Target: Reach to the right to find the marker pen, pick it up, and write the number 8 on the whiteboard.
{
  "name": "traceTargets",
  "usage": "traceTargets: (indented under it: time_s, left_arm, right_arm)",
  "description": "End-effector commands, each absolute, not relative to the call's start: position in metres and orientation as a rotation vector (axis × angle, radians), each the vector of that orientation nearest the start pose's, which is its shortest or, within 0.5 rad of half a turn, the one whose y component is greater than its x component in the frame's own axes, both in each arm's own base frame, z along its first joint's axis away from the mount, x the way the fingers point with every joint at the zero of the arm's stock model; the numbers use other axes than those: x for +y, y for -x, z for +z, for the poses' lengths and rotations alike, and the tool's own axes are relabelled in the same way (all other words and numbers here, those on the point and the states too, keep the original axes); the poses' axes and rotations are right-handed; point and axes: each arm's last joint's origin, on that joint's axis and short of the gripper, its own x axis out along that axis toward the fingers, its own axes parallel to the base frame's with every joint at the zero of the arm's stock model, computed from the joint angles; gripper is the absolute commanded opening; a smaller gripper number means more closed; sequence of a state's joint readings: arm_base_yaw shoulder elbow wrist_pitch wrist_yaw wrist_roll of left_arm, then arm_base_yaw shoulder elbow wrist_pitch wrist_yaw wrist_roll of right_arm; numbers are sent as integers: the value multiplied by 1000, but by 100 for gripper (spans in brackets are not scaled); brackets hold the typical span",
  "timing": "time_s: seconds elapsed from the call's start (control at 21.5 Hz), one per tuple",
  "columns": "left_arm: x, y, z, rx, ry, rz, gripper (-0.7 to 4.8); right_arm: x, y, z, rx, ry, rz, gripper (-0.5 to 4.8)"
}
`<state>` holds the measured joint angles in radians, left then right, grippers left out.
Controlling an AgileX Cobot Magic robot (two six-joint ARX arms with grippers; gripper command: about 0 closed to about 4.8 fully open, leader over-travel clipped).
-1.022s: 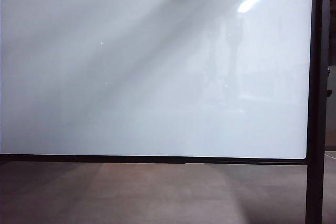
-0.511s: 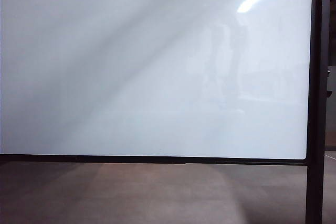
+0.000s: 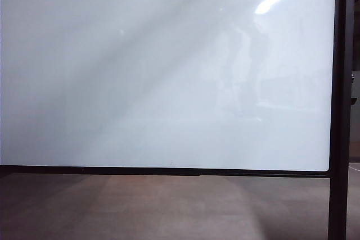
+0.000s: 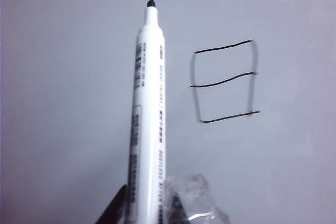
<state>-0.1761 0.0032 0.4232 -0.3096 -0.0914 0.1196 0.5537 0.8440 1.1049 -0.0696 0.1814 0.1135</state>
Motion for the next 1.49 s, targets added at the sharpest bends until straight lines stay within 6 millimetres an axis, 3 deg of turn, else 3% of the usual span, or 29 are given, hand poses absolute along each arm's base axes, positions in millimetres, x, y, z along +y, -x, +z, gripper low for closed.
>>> traceTargets:
  time_s: [0.05,0.46,0.74,1.07,1.21,1.25,1.3,1.49]
  left_arm:
    - [-9,-66,239,-17,-121,-87,66]
    - [-12,-89,151,292,-156,-93,66]
    - [-4,-93,156,202,-133,-4,66]
    - [-4,-93,156,201,-133,-12,66]
    - [-6,-94,163,124,-136,-66,66]
    - [-6,-94,167,89,-134,-67,61]
    - [-6,-94,172,29,-128,-59,-12]
    - [-3,-94,181,-50,-44,42,-6]
  right_arm:
    - [75,-130,446,-190,-193,383,-7]
    - [65,-115,449,-210,-200,388,-7]
    - [67,-112,447,-181,-188,431,-7]
    - [73,-108,447,-177,-196,477,-7]
    - [68,-103,449,-197,-209,429,-7]
    - [67,-102,450,-202,-213,414,-7]
    - [66,-102,450,-205,-216,393,-7]
    - [63,-100,451,-211,-213,363,-7]
